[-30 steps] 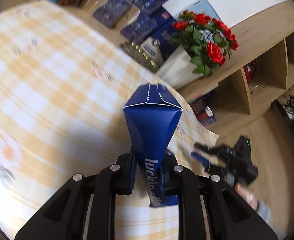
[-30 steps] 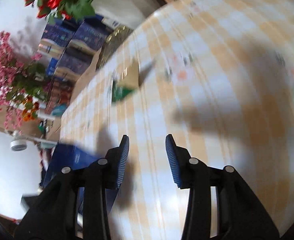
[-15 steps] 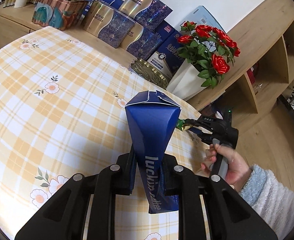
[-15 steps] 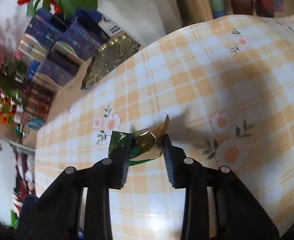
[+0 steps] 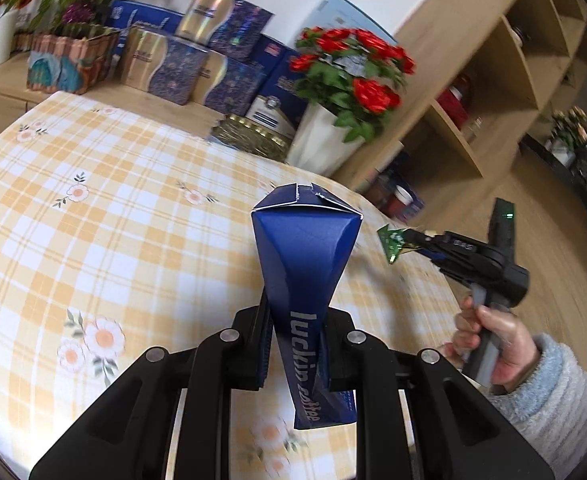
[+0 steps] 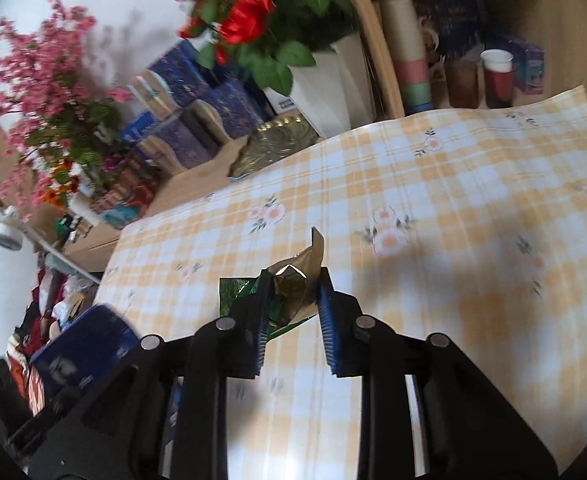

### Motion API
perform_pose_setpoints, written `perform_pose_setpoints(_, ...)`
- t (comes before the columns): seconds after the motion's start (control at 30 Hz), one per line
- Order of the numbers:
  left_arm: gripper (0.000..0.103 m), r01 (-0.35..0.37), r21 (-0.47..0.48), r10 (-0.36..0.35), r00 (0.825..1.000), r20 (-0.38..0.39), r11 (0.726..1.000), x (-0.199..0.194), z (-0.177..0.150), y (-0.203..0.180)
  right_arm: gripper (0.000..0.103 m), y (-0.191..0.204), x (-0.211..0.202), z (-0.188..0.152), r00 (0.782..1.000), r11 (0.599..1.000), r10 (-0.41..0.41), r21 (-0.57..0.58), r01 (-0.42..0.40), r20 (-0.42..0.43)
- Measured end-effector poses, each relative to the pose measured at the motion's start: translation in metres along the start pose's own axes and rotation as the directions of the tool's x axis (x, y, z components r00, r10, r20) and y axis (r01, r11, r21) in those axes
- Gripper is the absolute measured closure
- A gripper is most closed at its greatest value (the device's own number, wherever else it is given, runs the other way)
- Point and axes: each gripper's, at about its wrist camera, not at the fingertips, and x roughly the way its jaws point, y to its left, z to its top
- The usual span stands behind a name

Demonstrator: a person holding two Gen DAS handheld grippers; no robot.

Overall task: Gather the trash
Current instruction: 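Grasp the green-and-gold wrapper with the right tool while left tool holds the bag, then carry the coffee bag and the wrapper over the bin with both tools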

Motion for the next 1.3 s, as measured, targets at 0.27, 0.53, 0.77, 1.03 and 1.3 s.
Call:
perform_pose_setpoints(0.27,0.085,0.045,0.123,-0.034,0.995,-0.090,0.991,-0.042,-0.046,-0.044,0.077,0.003,-0.096,-0.074,0.998,0.999,0.045,-0.009,-0.045,0.052)
perform_pose_setpoints(0.53,0.085,0.135,0.252,-0.077,0.971,-0.227,0.958,-0.081,-0.116,-0.077,0.077,0.014,-0.150,-0.148,0.995,0.996,0.071,-0.058,-0.067,0.065)
perform_pose_setpoints(0.77,0.085,0.181,0.382,-0.020,0.922,-0.388,0.906,-0.078,-0.187,-0.088,0.077,0.021,-0.173,-0.198,0.994,0.991,0.088,-0.111,-0.081,0.063)
perform_pose_setpoints(1.03,0.085,0.162,0.492,0.132,0.850,-0.510,0.855,-0.027,-0.237,-0.083,0.077,0.011,-0.182,-0.222,0.996,0.994,0.072,-0.086,-0.067,0.057)
perform_pose_setpoints(1.3,0.085,0.086,0.487,0.250,0.774,-0.582,0.869,0.048,-0.265,-0.053,0.077,-0.010,-0.186,-0.233,0.999,0.999,0.030,-0.042,-0.028,0.046)
